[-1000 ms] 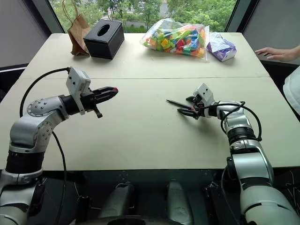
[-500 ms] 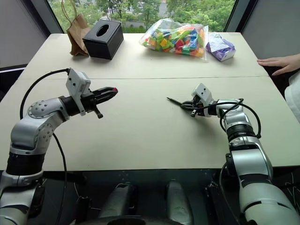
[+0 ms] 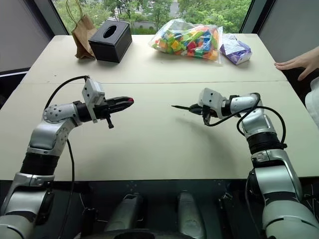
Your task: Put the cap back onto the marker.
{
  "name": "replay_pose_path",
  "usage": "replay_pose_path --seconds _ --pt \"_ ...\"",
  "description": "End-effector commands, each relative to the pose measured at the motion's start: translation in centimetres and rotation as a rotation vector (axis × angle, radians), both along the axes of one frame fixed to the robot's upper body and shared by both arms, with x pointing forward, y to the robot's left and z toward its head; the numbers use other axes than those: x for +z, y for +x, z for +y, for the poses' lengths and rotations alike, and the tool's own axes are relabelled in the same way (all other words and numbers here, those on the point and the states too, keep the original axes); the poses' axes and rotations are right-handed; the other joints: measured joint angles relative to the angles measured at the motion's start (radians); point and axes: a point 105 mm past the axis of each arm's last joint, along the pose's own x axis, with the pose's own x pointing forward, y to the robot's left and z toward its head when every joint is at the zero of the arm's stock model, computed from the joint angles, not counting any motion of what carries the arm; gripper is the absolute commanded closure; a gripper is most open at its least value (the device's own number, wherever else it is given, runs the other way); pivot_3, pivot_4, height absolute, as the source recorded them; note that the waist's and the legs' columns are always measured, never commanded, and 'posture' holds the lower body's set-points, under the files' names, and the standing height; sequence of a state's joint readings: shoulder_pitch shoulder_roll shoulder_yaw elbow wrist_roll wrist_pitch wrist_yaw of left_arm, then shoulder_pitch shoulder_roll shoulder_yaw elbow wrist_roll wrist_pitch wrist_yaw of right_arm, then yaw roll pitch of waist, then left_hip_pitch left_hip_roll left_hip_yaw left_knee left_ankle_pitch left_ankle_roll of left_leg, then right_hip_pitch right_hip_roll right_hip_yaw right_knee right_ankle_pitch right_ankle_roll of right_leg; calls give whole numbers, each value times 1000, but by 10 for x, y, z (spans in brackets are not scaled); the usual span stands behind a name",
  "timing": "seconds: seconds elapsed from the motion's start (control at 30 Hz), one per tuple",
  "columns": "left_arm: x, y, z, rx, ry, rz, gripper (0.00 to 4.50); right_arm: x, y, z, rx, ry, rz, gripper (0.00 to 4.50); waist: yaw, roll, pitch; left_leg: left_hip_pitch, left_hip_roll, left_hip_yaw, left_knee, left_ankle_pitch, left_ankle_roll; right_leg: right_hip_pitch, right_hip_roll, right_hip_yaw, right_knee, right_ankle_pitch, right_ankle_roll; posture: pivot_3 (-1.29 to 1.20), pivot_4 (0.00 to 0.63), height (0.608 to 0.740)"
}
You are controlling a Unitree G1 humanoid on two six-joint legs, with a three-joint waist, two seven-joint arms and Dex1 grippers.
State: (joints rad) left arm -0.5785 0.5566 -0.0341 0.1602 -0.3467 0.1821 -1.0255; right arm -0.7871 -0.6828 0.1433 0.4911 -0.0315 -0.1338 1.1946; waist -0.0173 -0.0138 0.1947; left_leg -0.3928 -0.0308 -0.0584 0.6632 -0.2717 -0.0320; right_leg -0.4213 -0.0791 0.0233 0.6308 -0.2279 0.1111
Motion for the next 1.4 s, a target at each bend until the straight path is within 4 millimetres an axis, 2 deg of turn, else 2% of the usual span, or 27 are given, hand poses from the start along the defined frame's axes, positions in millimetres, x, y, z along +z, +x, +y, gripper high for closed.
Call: replay_pose_path --seconds 0.03,0.2,0.37,0.5,0.83,1.4 --pt "13 5 -7 -84 -2 -67 4500 15 -19 22 112 -24 -46 4480 1 0 0 0 0 0 0 0 0 0 0 0 0 0 0 0 150 740" --pt "17 10 -19 -167 -22 -76 4500 21 -33 40 156 -10 -55 4480 4 0 0 0 -1 0 0 0 0 1 -1 0 0 0 0 0 150 740" --pt "15 5 -28 -252 -22 -57 4500 27 -35 45 151 0 -71 4480 1 -1 0 0 -1 0 0 0 0 0 -1 0 0 0 0 0 150 740" --pt "6 -6 -29 -331 29 -31 4500 33 -34 44 146 1 -84 4480 1 -1 0 0 -1 0 0 0 0 0 -1 0 0 0 0 0 150 740" --pt "-3 -7 -23 -328 91 -11 4500 43 -35 46 147 38 -57 4480 1 0 0 0 -1 0 0 0 0 0 -1 0 0 0 0 0 150 740" --pt "-3 -3 -23 -295 95 -28 4500 38 -45 54 188 38 4 4480 2 -1 0 0 -1 0 0 0 0 0 -1 0 0 0 0 0 150 740"
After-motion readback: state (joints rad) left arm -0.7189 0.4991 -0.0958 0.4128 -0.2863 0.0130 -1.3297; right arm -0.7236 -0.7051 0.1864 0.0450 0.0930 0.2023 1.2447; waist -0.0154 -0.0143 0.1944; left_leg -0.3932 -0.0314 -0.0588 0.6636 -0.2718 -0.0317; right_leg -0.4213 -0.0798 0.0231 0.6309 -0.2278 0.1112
